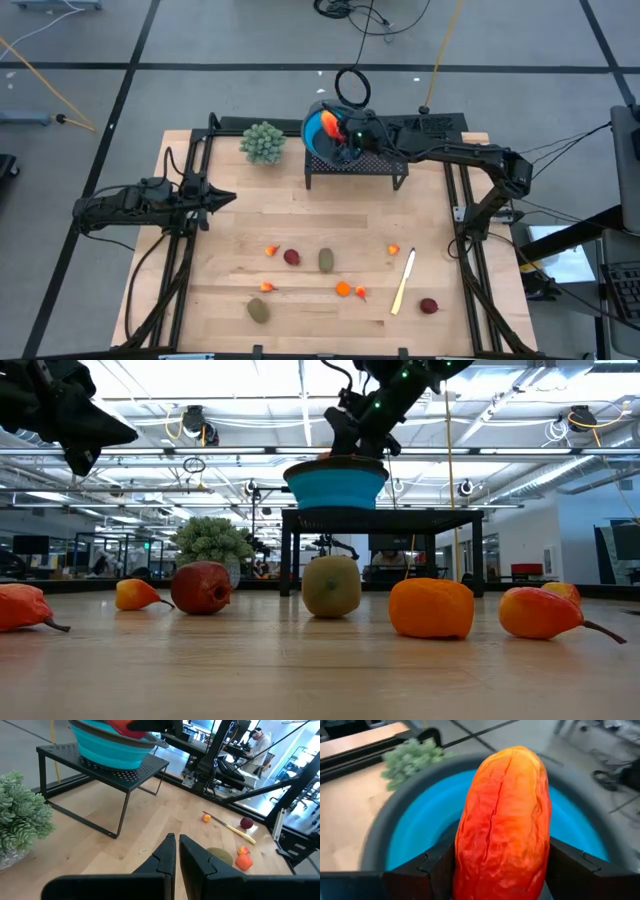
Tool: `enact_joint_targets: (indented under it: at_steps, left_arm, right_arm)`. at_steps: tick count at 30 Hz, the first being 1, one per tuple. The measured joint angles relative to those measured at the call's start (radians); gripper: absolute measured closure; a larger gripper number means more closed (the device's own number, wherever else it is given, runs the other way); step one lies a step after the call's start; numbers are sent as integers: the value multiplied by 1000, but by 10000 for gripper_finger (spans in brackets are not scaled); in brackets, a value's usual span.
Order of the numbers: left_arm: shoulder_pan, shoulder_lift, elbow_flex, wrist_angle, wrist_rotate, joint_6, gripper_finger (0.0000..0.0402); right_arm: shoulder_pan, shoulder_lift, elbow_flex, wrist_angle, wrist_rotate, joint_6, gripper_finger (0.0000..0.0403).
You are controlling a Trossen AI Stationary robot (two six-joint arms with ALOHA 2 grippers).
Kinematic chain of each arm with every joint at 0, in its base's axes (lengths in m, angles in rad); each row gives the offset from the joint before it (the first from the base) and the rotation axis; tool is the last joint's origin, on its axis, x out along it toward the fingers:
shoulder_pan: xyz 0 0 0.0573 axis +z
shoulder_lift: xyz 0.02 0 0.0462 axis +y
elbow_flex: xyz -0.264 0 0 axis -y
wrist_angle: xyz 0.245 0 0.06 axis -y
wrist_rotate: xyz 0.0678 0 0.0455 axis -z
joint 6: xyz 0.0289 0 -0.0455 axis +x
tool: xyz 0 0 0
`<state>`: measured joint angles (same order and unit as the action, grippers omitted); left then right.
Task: Pick & Place Fruit
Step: Put the mango into the blue strainer on the shelf
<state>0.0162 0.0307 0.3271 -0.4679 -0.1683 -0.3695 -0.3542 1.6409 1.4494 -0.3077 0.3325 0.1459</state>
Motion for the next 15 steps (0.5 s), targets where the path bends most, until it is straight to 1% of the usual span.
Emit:
enact_joint_targets:
  at_steps: [4, 15]
  left_arm:
    - [0, 0, 0, -1, 0, 1, 380]
    - [0, 0, 0, -2, 0, 0, 380]
  right_arm:
    - [-5, 0, 0, -22, -76, 1, 165]
    - [-5, 0, 0, -13, -74, 0, 164]
